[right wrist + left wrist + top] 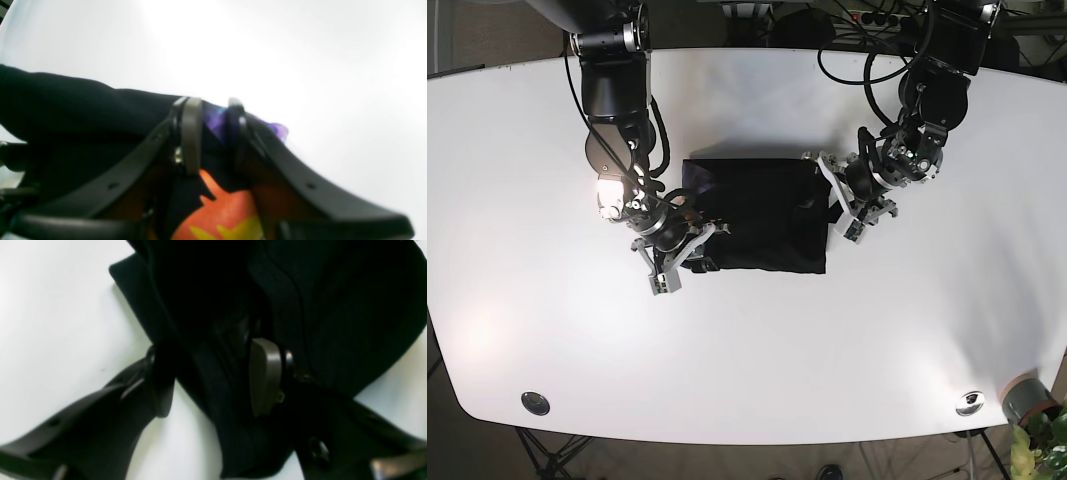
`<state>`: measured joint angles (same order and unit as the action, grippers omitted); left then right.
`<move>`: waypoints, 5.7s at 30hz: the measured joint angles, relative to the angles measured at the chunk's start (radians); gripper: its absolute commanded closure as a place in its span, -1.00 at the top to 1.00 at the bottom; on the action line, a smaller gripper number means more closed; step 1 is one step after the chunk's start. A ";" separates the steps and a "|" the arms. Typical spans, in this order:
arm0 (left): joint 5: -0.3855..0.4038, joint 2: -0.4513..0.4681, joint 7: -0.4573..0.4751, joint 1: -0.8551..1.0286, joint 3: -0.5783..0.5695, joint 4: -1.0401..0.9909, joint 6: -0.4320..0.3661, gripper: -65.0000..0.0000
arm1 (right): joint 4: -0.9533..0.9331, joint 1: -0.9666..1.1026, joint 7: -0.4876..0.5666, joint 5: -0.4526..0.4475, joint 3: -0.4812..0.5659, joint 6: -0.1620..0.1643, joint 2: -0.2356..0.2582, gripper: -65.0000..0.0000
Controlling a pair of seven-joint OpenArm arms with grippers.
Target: Fold the T-shirt properly
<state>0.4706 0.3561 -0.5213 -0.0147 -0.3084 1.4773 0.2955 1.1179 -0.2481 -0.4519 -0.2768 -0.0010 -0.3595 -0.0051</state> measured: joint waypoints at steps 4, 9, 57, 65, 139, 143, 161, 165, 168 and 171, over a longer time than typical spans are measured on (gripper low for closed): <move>-0.001 0.001 0.003 0.003 0.001 0.000 -0.004 -0.06 | 0.003 0.000 -0.002 0.000 0.000 0.000 0.000 -0.62; -0.006 -0.004 -0.012 0.032 0.044 0.074 -0.003 -0.06 | 0.168 0.053 -0.109 0.010 0.000 0.007 0.001 -0.62; -0.101 -0.117 0.140 -0.225 0.159 -0.364 -0.008 -0.06 | 0.500 0.419 -0.167 0.012 0.039 -0.032 0.002 -0.62; -0.101 -0.112 0.136 -0.196 0.165 -0.138 -0.007 -0.06 | 0.691 0.399 -0.288 0.015 0.037 -0.027 0.003 -0.62; -0.103 -0.122 -0.012 -0.367 0.158 -0.354 -0.006 -0.05 | 0.428 0.374 -0.107 0.015 0.181 -0.023 0.067 -0.62; -0.106 -0.125 -0.018 -0.364 0.158 -0.343 -0.005 -0.05 | 0.442 0.379 -0.110 0.013 0.214 -0.021 0.066 -0.62; -0.276 -0.152 -0.024 -0.122 0.132 0.162 -0.108 0.49 | 0.596 0.366 -0.208 0.012 0.095 -0.030 0.066 -0.62; -0.376 -0.202 -0.020 -0.078 0.066 0.178 -0.176 0.51 | 0.597 0.365 -0.214 0.011 0.061 -0.030 0.066 -0.62; -0.438 -0.254 -0.015 -0.050 0.024 0.166 -0.261 0.51 | 0.596 0.365 -0.216 0.011 0.043 -0.032 0.069 -0.62; -0.457 -0.282 0.009 -0.032 -0.017 0.131 -0.309 0.51 | 0.596 0.361 -0.216 0.012 0.032 -0.030 0.069 -0.62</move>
<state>0.0135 0.0746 -0.5121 -0.0463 -0.3252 1.6085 -0.0135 1.7138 0.1131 -0.6674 -0.2649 0.0315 -0.3897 0.0639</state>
